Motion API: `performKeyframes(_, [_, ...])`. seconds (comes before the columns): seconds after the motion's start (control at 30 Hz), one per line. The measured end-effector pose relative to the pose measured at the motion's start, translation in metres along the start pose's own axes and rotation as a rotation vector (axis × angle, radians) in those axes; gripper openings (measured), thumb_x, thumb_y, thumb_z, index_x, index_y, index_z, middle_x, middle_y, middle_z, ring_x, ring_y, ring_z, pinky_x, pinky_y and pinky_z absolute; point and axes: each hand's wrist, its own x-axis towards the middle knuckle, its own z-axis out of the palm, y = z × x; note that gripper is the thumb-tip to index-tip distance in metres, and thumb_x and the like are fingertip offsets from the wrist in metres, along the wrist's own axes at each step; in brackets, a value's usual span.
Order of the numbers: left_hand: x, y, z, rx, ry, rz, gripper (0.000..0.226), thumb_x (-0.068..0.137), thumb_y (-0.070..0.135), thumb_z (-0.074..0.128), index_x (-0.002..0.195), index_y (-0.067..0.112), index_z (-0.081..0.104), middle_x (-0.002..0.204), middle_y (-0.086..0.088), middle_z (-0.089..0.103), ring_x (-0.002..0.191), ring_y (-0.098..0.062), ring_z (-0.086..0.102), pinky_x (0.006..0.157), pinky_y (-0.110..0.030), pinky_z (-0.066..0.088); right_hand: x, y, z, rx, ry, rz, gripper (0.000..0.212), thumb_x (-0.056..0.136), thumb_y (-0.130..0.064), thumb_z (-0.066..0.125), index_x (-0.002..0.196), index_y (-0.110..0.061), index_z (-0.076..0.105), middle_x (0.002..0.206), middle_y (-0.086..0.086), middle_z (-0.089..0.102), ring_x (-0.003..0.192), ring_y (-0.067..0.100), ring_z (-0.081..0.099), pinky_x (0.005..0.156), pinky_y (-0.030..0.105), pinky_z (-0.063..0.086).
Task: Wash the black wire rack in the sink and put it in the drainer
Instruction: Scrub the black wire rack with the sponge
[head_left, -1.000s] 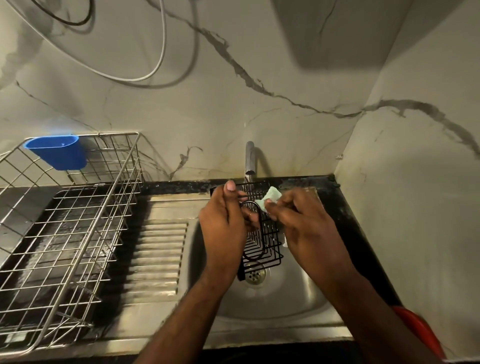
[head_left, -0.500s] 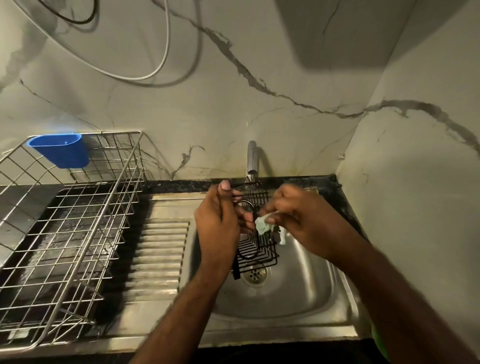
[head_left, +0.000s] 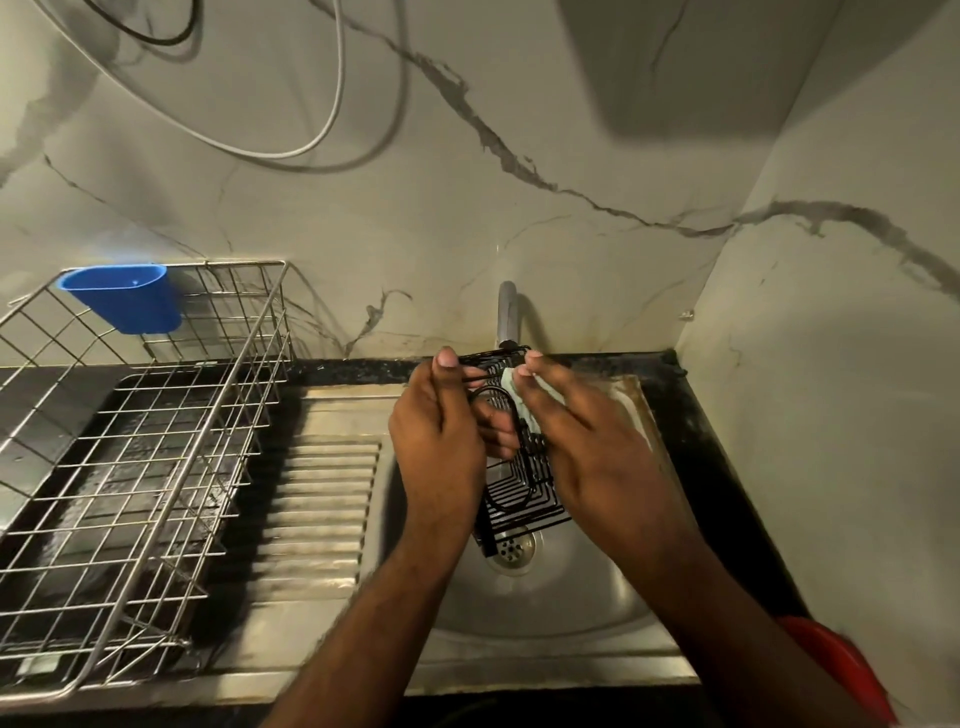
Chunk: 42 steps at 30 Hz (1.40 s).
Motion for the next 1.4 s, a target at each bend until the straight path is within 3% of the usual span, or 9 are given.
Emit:
performKeyframes(0.1, [-0.001,0.001,0.0,0.0,-0.002,0.007,0.04,0.102,0.047,0.043,0.092,0.013,0.061,0.057,-0.014,0.066,0.044,-0.031,0.064,0.047,-0.037,0.056,0.0,0.001,0.002,0.077,0.019,0.024,0.049,0.099,-0.021,0.042,0.147,-0.014,0.048,0.154,0.007,0.042,0.136,0.018,0.042,0.108,0.013,0.023])
performKeyframes(0.27, [-0.004,-0.001,0.001,-0.013,-0.017,0.003,0.043,0.101,0.047,0.044,0.095,0.008,0.062,0.058,-0.018,0.065,0.044,-0.029,0.062,0.047,-0.034,0.055,0.007,0.008,-0.003,0.199,0.157,0.015,0.038,0.097,-0.016,0.044,0.124,-0.005,0.068,0.13,0.009,0.059,0.118,0.017,0.059,0.097,0.027,0.05])
performKeyframes(0.43, [-0.003,-0.001,0.003,-0.022,-0.022,-0.008,0.042,0.101,0.048,0.044,0.095,0.01,0.061,0.057,-0.015,0.065,0.045,-0.027,0.062,0.048,-0.034,0.055,0.009,0.013,-0.005,0.299,0.173,0.054,0.033,0.094,-0.011,0.044,0.112,-0.011,0.072,0.115,-0.006,0.06,0.106,-0.001,0.051,0.093,0.007,0.038])
performKeyframes(0.6, [-0.004,-0.002,0.003,-0.016,-0.036,0.012,0.046,0.098,0.051,0.045,0.094,0.008,0.061,0.058,-0.018,0.065,0.045,-0.03,0.062,0.049,-0.037,0.057,0.013,0.013,-0.01,-0.026,0.089,-0.082,0.033,0.091,-0.005,0.049,0.118,-0.003,0.068,0.11,0.008,0.059,0.101,0.02,0.057,0.077,0.033,0.054])
performKeyframes(0.7, [-0.004,-0.002,0.003,-0.023,-0.026,0.0,0.044,0.099,0.05,0.045,0.094,0.009,0.061,0.058,-0.016,0.064,0.045,-0.029,0.062,0.048,-0.037,0.056,0.016,0.019,-0.005,0.246,0.154,0.005,0.032,0.084,0.012,0.066,0.11,-0.006,0.074,0.103,0.004,0.064,0.095,0.012,0.061,0.08,0.021,0.051])
performKeyframes(0.83, [-0.001,-0.002,0.003,-0.045,0.008,-0.017,0.041,0.103,0.045,0.045,0.094,0.008,0.06,0.059,-0.019,0.063,0.044,-0.027,0.062,0.045,-0.032,0.054,0.016,0.01,-0.011,0.634,0.377,0.313,0.019,0.089,-0.001,0.069,0.104,-0.009,0.076,0.1,0.002,0.067,0.095,0.008,0.066,0.081,0.012,0.049])
performKeyframes(0.93, [-0.004,-0.004,0.005,-0.039,0.007,-0.018,0.04,0.107,0.039,0.043,0.095,0.005,0.06,0.059,-0.018,0.062,0.043,-0.026,0.061,0.044,-0.032,0.054,0.021,0.011,-0.017,0.434,0.403,0.195,0.025,0.089,0.001,0.069,0.11,-0.008,0.075,0.102,0.005,0.065,0.096,0.011,0.065,0.083,0.012,0.047])
performKeyframes(1.1, [-0.003,-0.001,0.007,-0.041,0.02,0.005,0.04,0.106,0.041,0.042,0.092,0.008,0.059,0.055,-0.015,0.062,0.042,-0.027,0.06,0.043,-0.029,0.052,0.018,0.011,-0.012,0.034,0.168,-0.044,0.038,0.085,0.004,0.062,0.121,-0.006,0.069,0.108,0.008,0.061,0.098,0.023,0.06,0.073,0.039,0.055])
performKeyframes(1.4, [0.001,-0.007,0.002,-0.055,0.105,-0.008,0.039,0.108,0.04,0.04,0.092,0.01,0.058,0.055,-0.014,0.063,0.042,-0.028,0.06,0.046,-0.036,0.055,0.002,-0.004,-0.006,0.07,0.081,-0.001,0.031,0.095,-0.016,0.048,0.109,-0.003,0.072,0.101,0.005,0.06,0.095,0.011,0.052,0.08,0.023,0.047])
